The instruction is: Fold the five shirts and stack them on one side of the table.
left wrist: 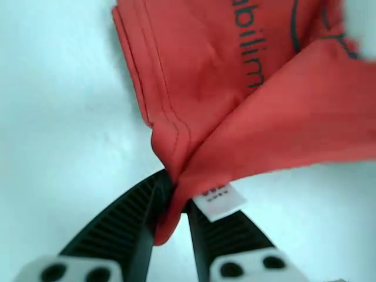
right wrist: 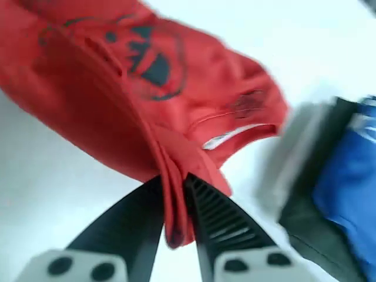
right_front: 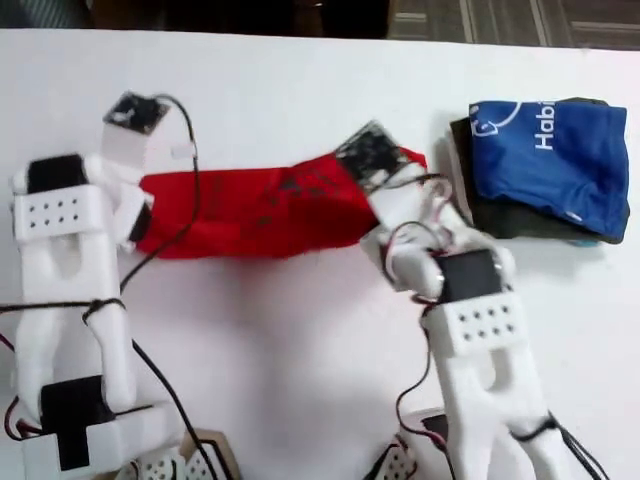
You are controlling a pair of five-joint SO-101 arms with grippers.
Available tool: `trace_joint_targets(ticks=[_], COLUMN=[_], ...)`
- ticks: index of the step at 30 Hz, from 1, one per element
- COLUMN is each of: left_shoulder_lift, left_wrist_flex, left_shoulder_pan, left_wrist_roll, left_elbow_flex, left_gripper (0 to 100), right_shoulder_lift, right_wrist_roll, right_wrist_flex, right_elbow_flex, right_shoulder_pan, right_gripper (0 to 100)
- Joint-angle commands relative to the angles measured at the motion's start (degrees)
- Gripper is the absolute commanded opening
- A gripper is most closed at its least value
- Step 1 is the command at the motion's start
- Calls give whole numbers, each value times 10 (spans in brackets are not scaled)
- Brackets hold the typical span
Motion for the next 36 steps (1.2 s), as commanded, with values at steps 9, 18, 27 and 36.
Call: trace_joint_targets(ticks=[9, 18, 27, 36], left_shoulder_lift=[-17, -123, -175, -181], left_wrist_flex=[126, 125, -29, -186], left_shoulder_pan=[7, 7, -25, -46], left_wrist_roll=[5, 1, -1, -1], left_elbow_flex=[-250, -219, 88, 249], left_gripper=[26, 26, 26, 26], right_shoulder_lift=[-43, -18, 153, 363], right_wrist_roll=[1, -22, -105, -143], right_wrist_flex=[28, 84, 34, -102], right_elbow_flex=[-215, -245, -153, -154], right_shoulder_pan=[67, 34, -76, -144], right_gripper=[19, 18, 183, 149])
